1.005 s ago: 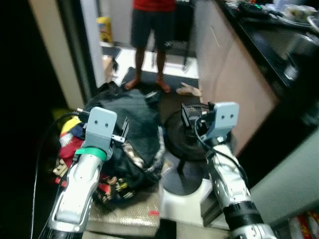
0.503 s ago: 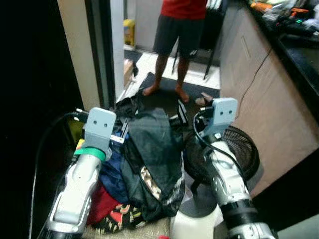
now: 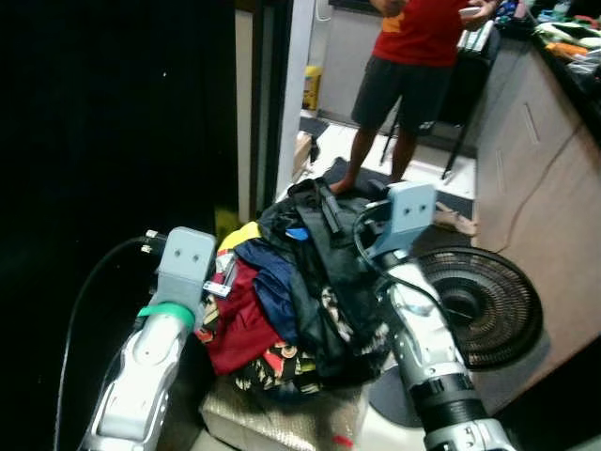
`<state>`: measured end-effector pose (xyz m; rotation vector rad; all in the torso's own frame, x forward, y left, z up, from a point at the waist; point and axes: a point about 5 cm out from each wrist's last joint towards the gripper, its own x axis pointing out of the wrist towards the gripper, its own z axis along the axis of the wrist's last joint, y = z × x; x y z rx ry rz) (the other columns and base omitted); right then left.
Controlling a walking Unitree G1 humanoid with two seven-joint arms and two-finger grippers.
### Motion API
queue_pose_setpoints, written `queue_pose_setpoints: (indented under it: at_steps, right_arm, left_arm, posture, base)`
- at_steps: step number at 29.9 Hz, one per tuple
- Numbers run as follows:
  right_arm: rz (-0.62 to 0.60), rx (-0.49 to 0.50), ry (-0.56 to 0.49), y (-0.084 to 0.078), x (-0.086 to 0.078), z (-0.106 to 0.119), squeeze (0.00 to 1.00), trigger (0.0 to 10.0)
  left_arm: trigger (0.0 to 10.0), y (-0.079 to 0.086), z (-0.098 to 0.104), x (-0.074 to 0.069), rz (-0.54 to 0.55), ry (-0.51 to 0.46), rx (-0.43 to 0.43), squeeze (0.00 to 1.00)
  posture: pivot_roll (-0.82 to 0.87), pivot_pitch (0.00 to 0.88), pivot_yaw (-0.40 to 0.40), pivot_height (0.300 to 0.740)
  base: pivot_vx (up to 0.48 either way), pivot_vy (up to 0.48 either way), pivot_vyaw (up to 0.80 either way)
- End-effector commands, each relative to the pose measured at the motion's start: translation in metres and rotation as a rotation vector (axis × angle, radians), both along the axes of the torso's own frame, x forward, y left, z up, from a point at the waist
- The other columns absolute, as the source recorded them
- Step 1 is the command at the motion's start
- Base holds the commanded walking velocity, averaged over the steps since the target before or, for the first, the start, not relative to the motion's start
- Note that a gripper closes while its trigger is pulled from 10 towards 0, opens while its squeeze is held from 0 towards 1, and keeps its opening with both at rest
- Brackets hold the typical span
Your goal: Clothes washing
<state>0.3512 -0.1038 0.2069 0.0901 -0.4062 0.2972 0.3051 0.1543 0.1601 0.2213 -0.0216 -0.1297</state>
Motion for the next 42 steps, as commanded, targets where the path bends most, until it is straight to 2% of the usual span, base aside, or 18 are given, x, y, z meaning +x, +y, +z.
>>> queue_pose_setpoints:
  at_steps: [1,9,21,25,26,28,32,42]
  right_arm:
    - [-0.008,0.001,0.032,-0.003,-0.001,-0.008,0.0,10.0]
    - [-0.001,-0.005,0.047,-0.001,-0.002,-0.012,0.0,10.0]
    - [0.002,-0.006,0.046,-0.002,-0.003,-0.013,0.0,10.0]
    - [-0.01,0.001,0.058,-0.004,-0.003,-0.016,0.0,10.0]
    - [-0.014,0.004,0.081,-0.004,-0.004,-0.023,0.0,10.0]
    - [-0.01,0.003,0.103,-0.002,-0.006,-0.03,0.0,10.0]
    - [0.0,-0.001,0.122,0.002,-0.009,-0.038,0.0,10.0]
    - [0.001,-0.012,0.126,0.001,-0.008,-0.038,0.0,10.0]
  left_arm:
    - [10.0,-0.003,-0.001,0.0,-0.008,0.002,0.003,0.0]
    - [10.0,-0.004,0.006,-0.003,-0.025,-0.039,-0.04,0.0]
    - [10.0,-0.006,0.011,-0.001,-0.027,-0.074,-0.04,0.0]
    - [10.0,-0.007,0.008,-0.003,-0.05,-0.071,-0.029,0.0]
    - [10.0,-0.007,0.001,-0.006,-0.069,-0.064,0.012,0.0]
    - [10.0,-0.008,-0.004,-0.008,-0.072,-0.058,0.032,0.0]
    - [10.0,-0.007,-0.005,-0.008,-0.055,-0.063,0.022,0.0]
    - [10.0,-0.005,-0.004,-0.007,-0.042,-0.075,0.019,0.0]
  posture:
    - [0.13,0.074,-0.045,0.74]
    - [0.13,0.077,-0.046,0.74]
    - [0.12,0.074,-0.041,0.74]
    - [0.12,0.071,-0.031,0.74]
    - [0.12,0.07,-0.029,0.74]
    - [0.12,0.071,-0.028,0.74]
    - [0.12,0.071,-0.028,0.74]
    - [0.12,0.073,-0.038,0.74]
  base:
    - [0.0,0.0,0.0]
    - [0.0,0.0,0.0]
    - [0.0,0.0,0.0]
    - [0.0,0.0,0.0]
    - [0.0,0.0,0.0]
    - [0.0,0.0,0.0]
    - [0.0,0.0,0.0]
    - [0.351,0.0,0.0]
